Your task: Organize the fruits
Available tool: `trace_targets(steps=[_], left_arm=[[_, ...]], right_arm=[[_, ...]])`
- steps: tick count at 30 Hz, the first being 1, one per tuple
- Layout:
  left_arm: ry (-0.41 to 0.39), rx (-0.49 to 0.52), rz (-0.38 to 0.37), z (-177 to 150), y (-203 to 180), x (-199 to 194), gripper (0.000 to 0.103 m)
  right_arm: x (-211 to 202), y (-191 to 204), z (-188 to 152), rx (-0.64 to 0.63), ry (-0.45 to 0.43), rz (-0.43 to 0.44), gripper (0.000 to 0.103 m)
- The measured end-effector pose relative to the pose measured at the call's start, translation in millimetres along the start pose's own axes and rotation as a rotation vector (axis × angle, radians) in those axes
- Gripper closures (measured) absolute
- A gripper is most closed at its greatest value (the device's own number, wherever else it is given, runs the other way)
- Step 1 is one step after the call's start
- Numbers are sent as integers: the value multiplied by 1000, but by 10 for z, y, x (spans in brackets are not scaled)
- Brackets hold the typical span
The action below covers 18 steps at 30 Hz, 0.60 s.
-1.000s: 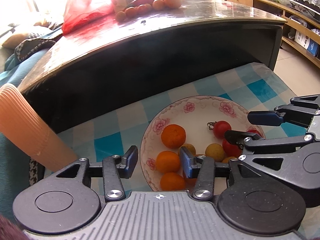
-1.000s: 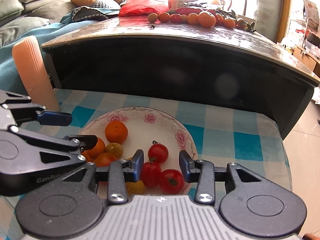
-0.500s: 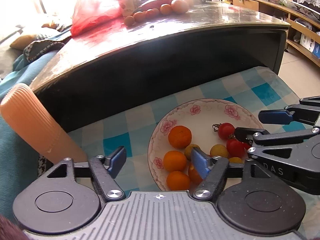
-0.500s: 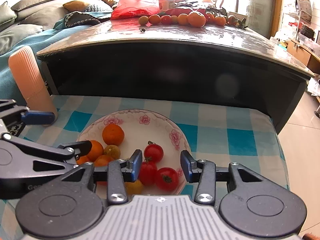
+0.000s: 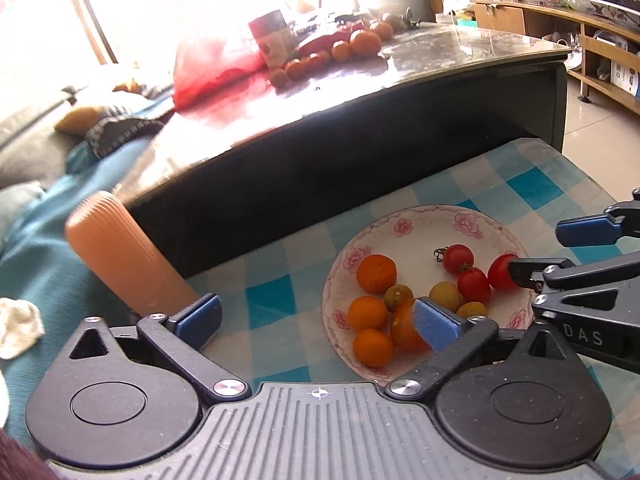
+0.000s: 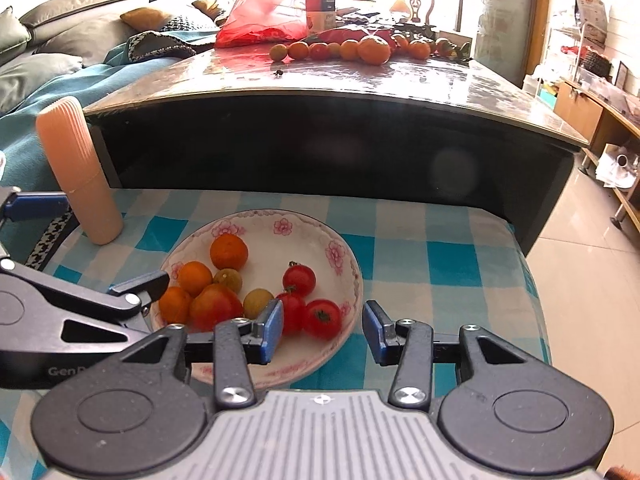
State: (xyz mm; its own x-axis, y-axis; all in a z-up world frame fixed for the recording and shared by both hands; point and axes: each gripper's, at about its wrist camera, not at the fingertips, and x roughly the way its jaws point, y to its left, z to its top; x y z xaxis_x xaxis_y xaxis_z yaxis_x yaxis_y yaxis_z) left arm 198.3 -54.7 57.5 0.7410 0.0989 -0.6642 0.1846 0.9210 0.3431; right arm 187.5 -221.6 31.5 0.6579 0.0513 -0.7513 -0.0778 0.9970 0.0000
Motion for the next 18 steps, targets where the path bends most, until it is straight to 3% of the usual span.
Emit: trace_targets(steps=[18], left_arm=[[-4,-76,-27,-234,-18,-379,0]], right_arm=[[-389,-3,-265,70,4,-8,44]])
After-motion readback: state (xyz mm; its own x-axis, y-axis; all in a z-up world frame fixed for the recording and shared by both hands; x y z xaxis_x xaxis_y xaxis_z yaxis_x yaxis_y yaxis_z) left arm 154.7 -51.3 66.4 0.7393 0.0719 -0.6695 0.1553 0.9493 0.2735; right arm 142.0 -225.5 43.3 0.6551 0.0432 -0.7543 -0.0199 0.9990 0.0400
